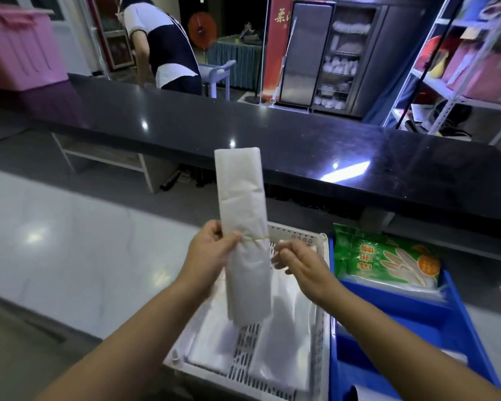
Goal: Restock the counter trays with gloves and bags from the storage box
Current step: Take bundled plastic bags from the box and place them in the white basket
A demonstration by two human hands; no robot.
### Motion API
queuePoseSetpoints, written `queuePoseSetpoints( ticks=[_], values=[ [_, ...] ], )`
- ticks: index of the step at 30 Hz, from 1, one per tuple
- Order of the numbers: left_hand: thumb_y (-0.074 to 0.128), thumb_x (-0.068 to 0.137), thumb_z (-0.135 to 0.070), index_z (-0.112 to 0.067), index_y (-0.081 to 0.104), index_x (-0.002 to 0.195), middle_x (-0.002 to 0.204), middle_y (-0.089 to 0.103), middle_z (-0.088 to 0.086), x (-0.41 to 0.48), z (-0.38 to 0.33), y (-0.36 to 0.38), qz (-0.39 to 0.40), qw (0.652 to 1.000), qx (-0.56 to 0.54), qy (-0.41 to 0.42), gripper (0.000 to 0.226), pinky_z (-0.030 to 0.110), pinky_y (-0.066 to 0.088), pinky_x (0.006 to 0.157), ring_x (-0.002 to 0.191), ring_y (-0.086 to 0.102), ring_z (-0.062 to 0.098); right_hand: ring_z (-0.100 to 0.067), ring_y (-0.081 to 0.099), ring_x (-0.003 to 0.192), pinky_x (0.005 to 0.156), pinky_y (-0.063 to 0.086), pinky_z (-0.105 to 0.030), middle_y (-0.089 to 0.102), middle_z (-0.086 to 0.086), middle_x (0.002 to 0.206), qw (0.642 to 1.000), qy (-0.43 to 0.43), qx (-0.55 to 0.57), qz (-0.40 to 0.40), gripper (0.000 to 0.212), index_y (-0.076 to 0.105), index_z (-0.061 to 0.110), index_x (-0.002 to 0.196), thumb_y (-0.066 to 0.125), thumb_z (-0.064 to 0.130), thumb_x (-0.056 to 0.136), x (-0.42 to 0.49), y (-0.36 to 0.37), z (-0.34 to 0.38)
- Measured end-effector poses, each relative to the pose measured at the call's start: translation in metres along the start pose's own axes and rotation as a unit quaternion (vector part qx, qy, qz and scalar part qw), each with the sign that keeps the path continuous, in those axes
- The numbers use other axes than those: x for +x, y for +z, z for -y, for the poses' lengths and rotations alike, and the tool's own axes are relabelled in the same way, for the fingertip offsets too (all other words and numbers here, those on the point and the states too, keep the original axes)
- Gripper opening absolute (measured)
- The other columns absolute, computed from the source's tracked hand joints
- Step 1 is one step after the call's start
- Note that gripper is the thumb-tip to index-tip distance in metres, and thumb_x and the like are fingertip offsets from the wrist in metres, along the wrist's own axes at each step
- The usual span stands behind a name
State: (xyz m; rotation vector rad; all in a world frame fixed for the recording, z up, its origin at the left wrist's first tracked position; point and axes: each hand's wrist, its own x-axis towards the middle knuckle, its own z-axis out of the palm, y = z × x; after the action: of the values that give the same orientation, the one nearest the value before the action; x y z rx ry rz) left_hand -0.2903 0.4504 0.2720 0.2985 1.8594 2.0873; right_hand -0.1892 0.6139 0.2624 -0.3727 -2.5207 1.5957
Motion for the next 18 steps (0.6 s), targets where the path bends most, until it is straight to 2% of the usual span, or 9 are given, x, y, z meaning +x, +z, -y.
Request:
queuePoseSetpoints(
  ticks=[1,3,5,7,8,10,13,15,18],
  values=[
    [0.063,0.084,-0.008,-0.013,0.059,0.084,0.089,0.069,0.013,0.002,-0.004,-0.012,-0.017,1.0,0.014,0.01,0.007,0.031,0.053,0.068,0.077,0.064,0.02,-0.016,0.061,0.096,0.079,0.049,-0.024,0.066,0.005,0.102,0.991,0.002,-0.127,0.043,0.018,0.057,0.027,0.103,0.043,0.017,0.097,-0.002,0.003,-0.008],
    [0.064,0.083,-0.009,-0.012,0.058,0.084,0.091,0.068,0.015,0.004,-0.007,-0.033,-0.031,0.999,0.042,0.01,0.006,0.039,0.053,0.075,0.08,0.064,0.025,-0.019,0.054,0.116,0.097,0.044,-0.034,0.059,0.004,0.126,0.919,-0.045,-0.363,0.151,0.035,0.054,0.028,0.12,0.043,0.008,0.093,-0.007,0.01,-0.027],
    [0.066,0.08,-0.014,-0.009,0.06,0.086,0.089,0.069,0.014,0.003,-0.008,-0.046,-0.042,0.995,0.085,0.003,0.01,0.038,0.053,0.071,0.077,0.064,0.024,-0.021,0.042,0.13,0.111,0.03,-0.041,0.051,0.001,0.138,0.825,-0.16,-0.482,0.247,0.047,0.049,0.025,0.129,0.045,0.001,0.088,-0.011,0.017,-0.04],
    [0.067,0.075,-0.019,-0.01,0.061,0.084,0.084,0.069,0.011,-0.001,-0.006,-0.051,-0.052,0.991,0.122,0.0,0.014,0.031,0.051,0.062,0.07,0.062,0.018,-0.021,0.035,0.135,0.115,0.02,-0.043,0.046,-0.002,0.142,0.77,-0.218,-0.527,0.286,0.044,0.045,0.02,0.132,0.046,0.005,0.09,-0.01,0.021,-0.047],
    [0.067,0.073,-0.02,-0.011,0.062,0.082,0.081,0.068,0.01,-0.003,-0.004,-0.052,-0.053,0.99,0.133,0.001,0.014,0.03,0.05,0.061,0.068,0.061,0.017,-0.023,0.039,0.131,0.114,0.022,-0.044,0.048,-0.004,0.139,0.758,-0.231,-0.542,0.282,0.042,0.045,0.019,0.132,0.047,0.008,0.091,-0.008,0.021,-0.048],
    [0.066,0.071,-0.02,-0.012,0.061,0.078,0.074,0.066,0.008,-0.006,0.002,-0.051,-0.053,0.985,0.167,0.005,0.012,0.031,0.047,0.059,0.063,0.058,0.017,-0.026,0.052,0.11,0.103,0.036,-0.04,0.058,-0.003,0.119,0.729,-0.266,-0.576,0.259,0.039,0.049,0.02,0.126,0.053,0.014,0.088,-0.004,0.019,-0.047],
    [0.066,0.073,-0.023,-0.007,0.056,0.073,0.062,0.055,0.002,-0.006,0.013,-0.045,-0.045,0.969,0.243,0.012,0.019,0.031,0.038,0.055,0.055,0.047,0.015,-0.017,0.056,0.075,0.076,0.049,-0.028,0.062,0.007,0.079,0.707,-0.304,-0.595,0.234,0.032,0.062,0.027,0.098,0.074,0.021,0.069,-0.003,0.014,-0.039],
    [0.065,0.072,-0.026,-0.007,0.053,0.071,0.058,0.051,0.0,-0.006,0.021,-0.037,-0.034,0.955,0.294,0.017,0.022,0.03,0.035,0.052,0.051,0.042,0.014,-0.014,0.051,0.069,0.07,0.048,-0.028,0.057,0.009,0.069,0.706,-0.307,-0.596,0.229,0.021,0.065,0.028,0.078,0.078,0.023,0.064,-0.003,0.009,-0.037],
    [0.061,0.071,-0.028,-0.013,0.052,0.069,0.058,0.056,0.001,-0.008,0.03,-0.021,-0.008,0.933,0.359,0.02,0.017,0.027,0.036,0.047,0.048,0.045,0.013,-0.014,0.051,0.075,0.076,0.048,-0.029,0.056,0.009,0.072,0.71,-0.306,-0.603,0.196,0.013,0.063,0.028,0.068,0.074,0.022,0.066,-0.005,-0.001,-0.039]
  ],
)
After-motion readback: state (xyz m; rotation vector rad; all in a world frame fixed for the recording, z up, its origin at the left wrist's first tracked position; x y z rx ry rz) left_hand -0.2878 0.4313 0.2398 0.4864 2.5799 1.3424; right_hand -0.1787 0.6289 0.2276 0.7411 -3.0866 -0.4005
